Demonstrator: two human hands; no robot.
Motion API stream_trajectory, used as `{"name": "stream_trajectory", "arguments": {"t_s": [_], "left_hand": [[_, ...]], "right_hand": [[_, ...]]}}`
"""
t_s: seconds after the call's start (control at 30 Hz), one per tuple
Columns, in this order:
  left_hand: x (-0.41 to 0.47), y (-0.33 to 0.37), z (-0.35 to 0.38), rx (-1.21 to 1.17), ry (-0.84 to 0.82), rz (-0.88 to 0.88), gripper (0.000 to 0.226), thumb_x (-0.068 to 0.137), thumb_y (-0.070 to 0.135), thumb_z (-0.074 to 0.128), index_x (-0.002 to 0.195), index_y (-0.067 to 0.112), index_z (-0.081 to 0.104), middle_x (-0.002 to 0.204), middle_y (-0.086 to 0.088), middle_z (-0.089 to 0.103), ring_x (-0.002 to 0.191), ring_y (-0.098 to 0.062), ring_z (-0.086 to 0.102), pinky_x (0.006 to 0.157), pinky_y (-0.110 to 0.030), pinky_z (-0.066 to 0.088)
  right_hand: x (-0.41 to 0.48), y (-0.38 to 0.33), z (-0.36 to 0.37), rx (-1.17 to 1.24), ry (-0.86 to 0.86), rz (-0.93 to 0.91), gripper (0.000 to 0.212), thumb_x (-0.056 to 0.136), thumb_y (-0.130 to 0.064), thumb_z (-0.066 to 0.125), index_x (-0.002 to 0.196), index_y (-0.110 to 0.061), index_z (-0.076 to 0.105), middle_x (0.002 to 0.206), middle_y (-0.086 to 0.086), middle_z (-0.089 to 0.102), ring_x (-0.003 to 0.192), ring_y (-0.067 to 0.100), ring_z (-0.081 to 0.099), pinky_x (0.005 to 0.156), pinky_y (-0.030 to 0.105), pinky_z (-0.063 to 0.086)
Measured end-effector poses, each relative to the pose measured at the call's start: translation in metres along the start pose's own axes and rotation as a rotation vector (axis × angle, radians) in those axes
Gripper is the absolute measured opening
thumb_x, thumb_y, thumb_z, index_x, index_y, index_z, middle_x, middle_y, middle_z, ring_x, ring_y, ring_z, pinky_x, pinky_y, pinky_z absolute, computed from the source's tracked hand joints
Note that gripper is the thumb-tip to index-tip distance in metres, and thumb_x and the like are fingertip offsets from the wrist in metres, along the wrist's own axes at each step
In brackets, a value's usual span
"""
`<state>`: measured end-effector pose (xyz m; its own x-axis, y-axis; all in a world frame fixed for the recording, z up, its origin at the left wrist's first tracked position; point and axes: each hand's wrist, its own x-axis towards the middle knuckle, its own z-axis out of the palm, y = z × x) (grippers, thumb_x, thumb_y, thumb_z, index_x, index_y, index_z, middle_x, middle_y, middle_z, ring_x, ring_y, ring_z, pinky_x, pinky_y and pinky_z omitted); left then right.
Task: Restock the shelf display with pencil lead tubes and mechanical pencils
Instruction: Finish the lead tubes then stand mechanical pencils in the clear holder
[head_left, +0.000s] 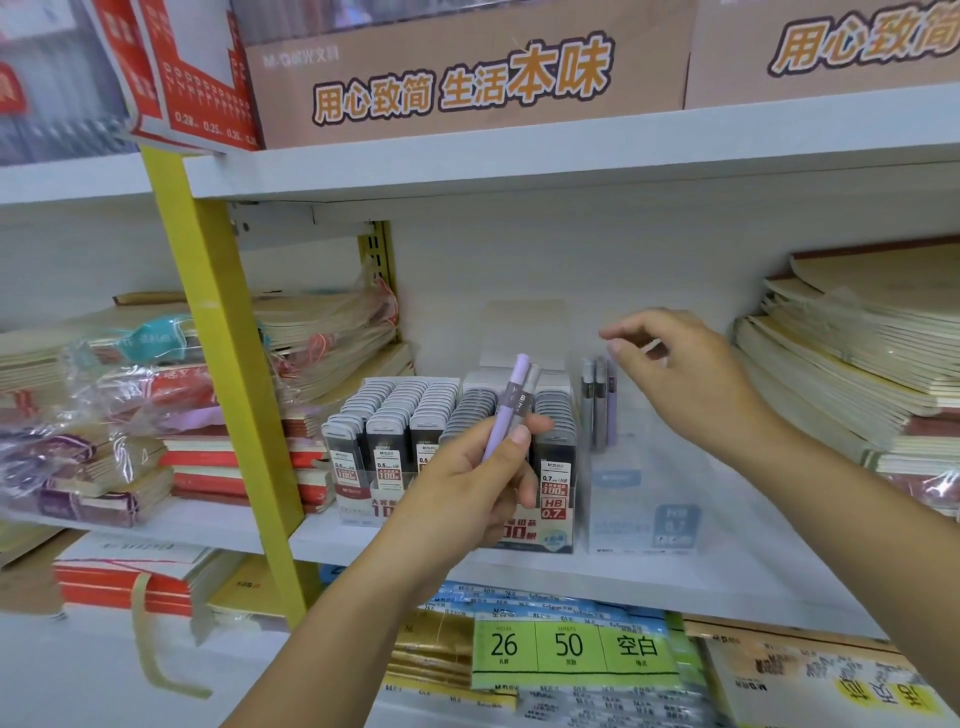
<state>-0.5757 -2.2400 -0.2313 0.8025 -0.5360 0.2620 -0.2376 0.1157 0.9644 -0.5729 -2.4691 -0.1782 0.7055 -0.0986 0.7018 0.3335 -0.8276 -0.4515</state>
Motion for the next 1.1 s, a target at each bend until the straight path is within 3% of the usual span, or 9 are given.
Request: {"name": "stream_trajectory", "arguments": {"t_s": [0.1,0.17,0.27,0.37,0.5,0.57,0.67,0.83,1.1], "left_hand": [[0.001,0.001,0.006,-0.047,-0.028,-0.001,0.025,0.099,0.041,0.050,0.110,0.036,0.072,0.069,0.007,0.058,0.050,-0.007,0.034,0.045,-0.018,0.029],[0.003,0.000,0.011,-0.062,-0.045,-0.001,0.026,0.103,0.036,0.049,0.114,0.032,0.072,0.072,0.005,0.058,0.053,-0.007,0.037,0.047,-0.017,0.033],[0.004,-0.001,0.014,-0.068,-0.052,-0.010,0.027,0.103,0.034,0.049,0.116,0.028,0.072,0.077,0.002,0.062,0.059,-0.007,0.047,0.051,-0.018,0.042],[0.003,-0.002,0.011,-0.064,-0.035,-0.026,0.027,0.103,0.033,0.048,0.119,0.025,0.069,0.083,0.001,0.070,0.063,-0.009,0.056,0.055,-0.022,0.050],[0.002,-0.004,0.007,0.058,0.007,-0.022,0.024,0.105,0.033,0.047,0.117,0.030,0.067,0.084,0.004,0.073,0.053,-0.006,0.051,0.044,-0.020,0.042],[0.002,-0.006,0.006,0.103,0.024,-0.007,0.023,0.105,0.033,0.046,0.114,0.036,0.068,0.081,0.004,0.072,0.048,-0.005,0.046,0.043,-0.018,0.036],[0.002,-0.008,0.003,0.106,0.053,0.009,0.024,0.104,0.035,0.047,0.106,0.042,0.069,0.073,0.004,0.068,0.046,-0.004,0.040,0.042,-0.017,0.032],[0.004,-0.007,0.002,0.022,0.051,-0.006,0.028,0.106,0.031,0.042,0.097,0.034,0.068,0.071,0.000,0.066,0.045,-0.007,0.037,0.040,-0.018,0.028],[0.003,-0.006,0.001,0.084,0.086,0.044,0.027,0.106,0.029,0.043,0.097,0.033,0.068,0.071,0.002,0.065,0.046,-0.007,0.041,0.042,-0.017,0.033]], "right_hand": [[-0.019,-0.038,-0.003,0.402,-0.242,0.079,0.014,0.091,-0.032,0.062,0.103,-0.034,0.070,0.092,-0.019,0.072,0.088,-0.007,0.064,0.071,0.004,0.045],[-0.027,-0.051,0.000,0.584,-0.295,0.113,0.018,0.089,-0.025,0.066,0.106,-0.029,0.070,0.092,-0.014,0.074,0.083,-0.005,0.067,0.067,0.004,0.046],[-0.026,-0.056,0.001,0.692,-0.208,0.162,0.016,0.087,-0.012,0.068,0.102,-0.018,0.070,0.086,0.002,0.075,0.077,0.003,0.069,0.071,0.011,0.050],[-0.019,-0.048,-0.007,0.750,-0.119,0.215,0.015,0.092,-0.008,0.061,0.101,-0.018,0.066,0.083,0.001,0.076,0.076,0.007,0.069,0.070,0.019,0.053],[-0.011,-0.038,-0.017,0.839,-0.080,0.216,0.014,0.094,-0.005,0.056,0.101,-0.016,0.063,0.085,0.006,0.075,0.071,0.015,0.071,0.063,0.025,0.057],[-0.005,-0.031,-0.024,0.870,0.048,0.193,0.013,0.095,-0.005,0.055,0.099,-0.015,0.062,0.081,0.005,0.075,0.069,0.016,0.071,0.058,0.023,0.057],[0.006,-0.014,-0.035,0.686,0.219,0.106,0.014,0.093,-0.011,0.055,0.097,-0.024,0.059,0.077,-0.003,0.073,0.070,0.012,0.070,0.057,0.021,0.054],[0.005,0.015,-0.015,0.185,-0.077,0.044,0.027,0.093,-0.014,0.059,0.092,-0.040,0.057,0.088,0.001,0.070,0.082,0.020,0.069,0.080,0.044,0.057],[0.005,0.029,0.002,0.170,-0.113,0.042,0.024,0.090,-0.015,0.066,0.094,-0.037,0.059,0.083,-0.005,0.070,0.075,0.013,0.070,0.080,0.042,0.058]]}}
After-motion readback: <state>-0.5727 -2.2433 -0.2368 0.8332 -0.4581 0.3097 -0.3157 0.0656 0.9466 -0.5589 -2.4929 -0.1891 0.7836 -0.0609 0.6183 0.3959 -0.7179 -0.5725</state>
